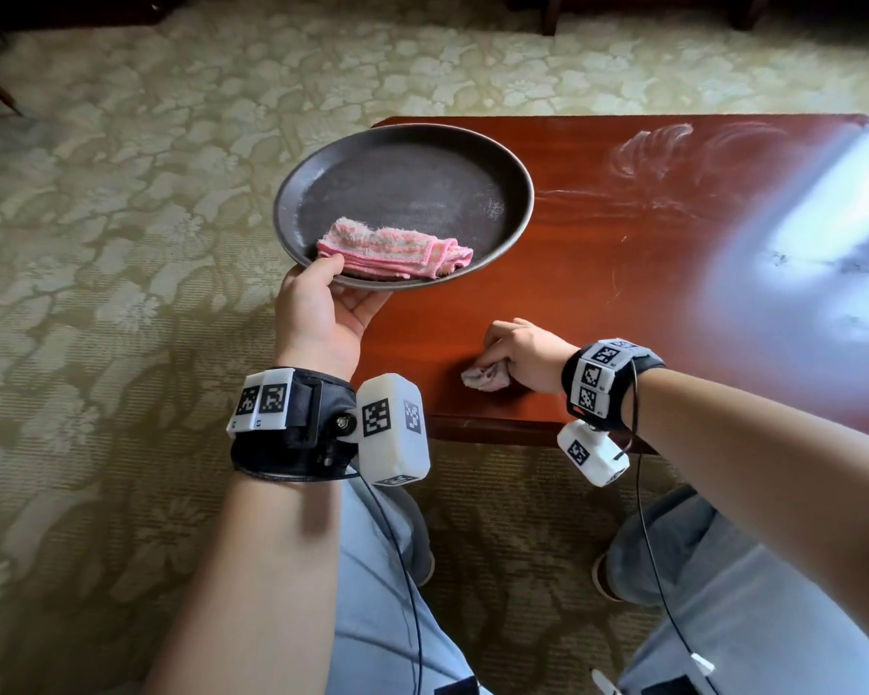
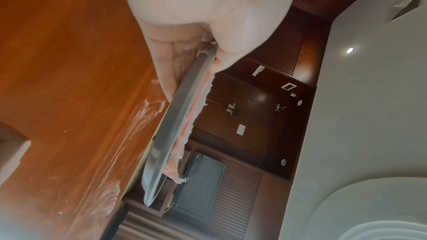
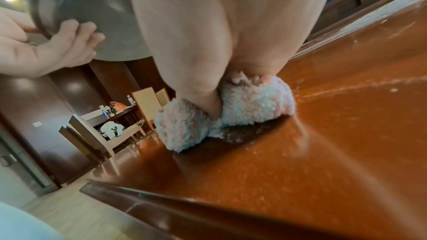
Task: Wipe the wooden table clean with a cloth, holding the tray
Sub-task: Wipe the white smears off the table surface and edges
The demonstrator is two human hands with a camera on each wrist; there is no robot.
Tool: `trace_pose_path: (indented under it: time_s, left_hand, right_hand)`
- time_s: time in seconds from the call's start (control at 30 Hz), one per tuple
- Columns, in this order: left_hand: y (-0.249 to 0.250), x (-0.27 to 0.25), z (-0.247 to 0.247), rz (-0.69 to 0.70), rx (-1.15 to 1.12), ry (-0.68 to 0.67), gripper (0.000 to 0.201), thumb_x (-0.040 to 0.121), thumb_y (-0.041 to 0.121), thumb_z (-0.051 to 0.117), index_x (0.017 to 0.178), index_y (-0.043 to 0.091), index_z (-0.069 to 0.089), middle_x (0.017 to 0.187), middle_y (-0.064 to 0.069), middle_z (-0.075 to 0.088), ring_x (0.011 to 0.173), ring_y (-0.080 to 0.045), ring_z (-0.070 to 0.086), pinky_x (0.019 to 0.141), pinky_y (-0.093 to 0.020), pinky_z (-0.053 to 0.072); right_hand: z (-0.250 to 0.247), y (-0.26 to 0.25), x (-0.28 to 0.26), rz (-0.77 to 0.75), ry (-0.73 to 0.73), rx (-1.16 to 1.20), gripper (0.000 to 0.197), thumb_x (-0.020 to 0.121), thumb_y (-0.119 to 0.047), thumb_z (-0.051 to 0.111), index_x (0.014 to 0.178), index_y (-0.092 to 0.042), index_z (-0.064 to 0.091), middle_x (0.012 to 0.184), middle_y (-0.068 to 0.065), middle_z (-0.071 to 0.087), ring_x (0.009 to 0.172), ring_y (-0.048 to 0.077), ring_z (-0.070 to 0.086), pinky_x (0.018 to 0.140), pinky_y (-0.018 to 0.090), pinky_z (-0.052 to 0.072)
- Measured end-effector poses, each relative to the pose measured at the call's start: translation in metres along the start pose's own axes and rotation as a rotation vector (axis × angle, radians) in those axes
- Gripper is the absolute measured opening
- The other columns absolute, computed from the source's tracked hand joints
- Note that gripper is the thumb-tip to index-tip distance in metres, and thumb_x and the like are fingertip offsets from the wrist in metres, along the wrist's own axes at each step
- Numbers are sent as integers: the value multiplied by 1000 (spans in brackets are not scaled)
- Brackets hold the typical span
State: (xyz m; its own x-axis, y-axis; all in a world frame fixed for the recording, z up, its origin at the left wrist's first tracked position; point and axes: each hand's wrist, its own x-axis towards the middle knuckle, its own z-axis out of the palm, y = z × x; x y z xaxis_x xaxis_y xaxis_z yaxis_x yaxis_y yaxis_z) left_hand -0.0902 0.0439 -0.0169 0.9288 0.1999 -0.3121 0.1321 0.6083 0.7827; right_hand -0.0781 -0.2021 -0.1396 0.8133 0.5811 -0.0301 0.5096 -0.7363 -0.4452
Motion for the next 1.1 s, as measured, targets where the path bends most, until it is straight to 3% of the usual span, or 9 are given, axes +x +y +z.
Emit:
trace_pose_path:
  time_s: [0.1, 0.23, 0.4, 0.53, 0.67, 0.77, 0.93, 1.0, 1.1]
  left_hand:
    - [-5, -3, 11, -12, 5, -25, 19, 99, 4, 46, 104, 5, 64, 88, -14, 75, 84, -28, 74, 73, -41, 61]
    - [-18, -1, 33, -49, -2, -33, 20, 98, 5, 46, 108, 4, 63, 87, -13, 74, 84, -28, 74, 69, -39, 60]
    - [-40, 7, 65, -79, -7, -44, 19, 98, 5, 47, 108, 5, 63, 82, -12, 74, 80, -27, 74, 68, -38, 60]
    - [-61, 17, 90, -98, 11, -66, 20, 98, 4, 47, 108, 6, 64, 87, -13, 74, 84, -29, 74, 70, -39, 60]
    - [-78, 31, 110, -119, 15, -86, 24, 99, 5, 45, 115, 4, 63, 93, -15, 75, 87, -29, 74, 71, -39, 60]
    - [-88, 42, 119, -129, 18, -91, 24, 99, 5, 45, 114, 4, 63, 94, -15, 75, 87, -29, 74, 71, -39, 60]
    - [-99, 61, 122, -129, 45, -87, 31, 99, 6, 45, 125, 3, 60, 102, -17, 73, 93, -31, 73, 73, -39, 60]
    - [-102, 66, 121, -127, 58, -83, 31, 99, 6, 45, 126, 3, 59, 101, -17, 73, 93, -31, 73, 73, -40, 60]
    - [-105, 71, 119, -122, 66, -73, 31, 98, 6, 45, 126, 3, 60, 102, -17, 73, 93, -32, 73, 73, -40, 60]
  right_hand:
    - [-2, -4, -9, 15, 11, -11, 49, 80, 8, 50, 110, -22, 76, 104, 5, 60, 91, 27, 50, 88, 33, 40]
    - [-22, 11, -17, 70, 264, 86, 30, 80, 4, 61, 100, -12, 77, 91, 10, 62, 82, 31, 61, 78, 37, 52]
    - [-72, 65, -39, 492, 474, 189, 23, 89, -8, 60, 106, -14, 75, 92, 10, 64, 78, 29, 64, 74, 34, 54]
    - [-97, 113, -59, 727, 536, 280, 19, 94, -25, 56, 86, -12, 69, 69, -3, 61, 66, 11, 56, 56, 13, 44]
    - [-109, 158, -66, 865, 540, 325, 32, 91, -43, 50, 76, -17, 63, 59, 6, 66, 59, 16, 62, 69, 30, 56]
    - [-115, 183, -60, 914, 548, 361, 28, 89, -40, 49, 77, -20, 64, 56, 2, 68, 53, 13, 65, 69, 32, 59]
    - [-117, 206, -43, 902, 465, 264, 15, 87, -29, 51, 75, -24, 59, 75, 5, 69, 76, 28, 67, 76, 35, 55]
    - [-111, 209, -36, 908, 392, 204, 11, 86, -22, 56, 84, -31, 63, 92, 7, 68, 86, 29, 67, 76, 32, 53]
    - [-103, 209, -26, 865, 314, 93, 28, 90, -21, 53, 113, -31, 67, 120, 10, 60, 107, 31, 59, 79, 27, 42]
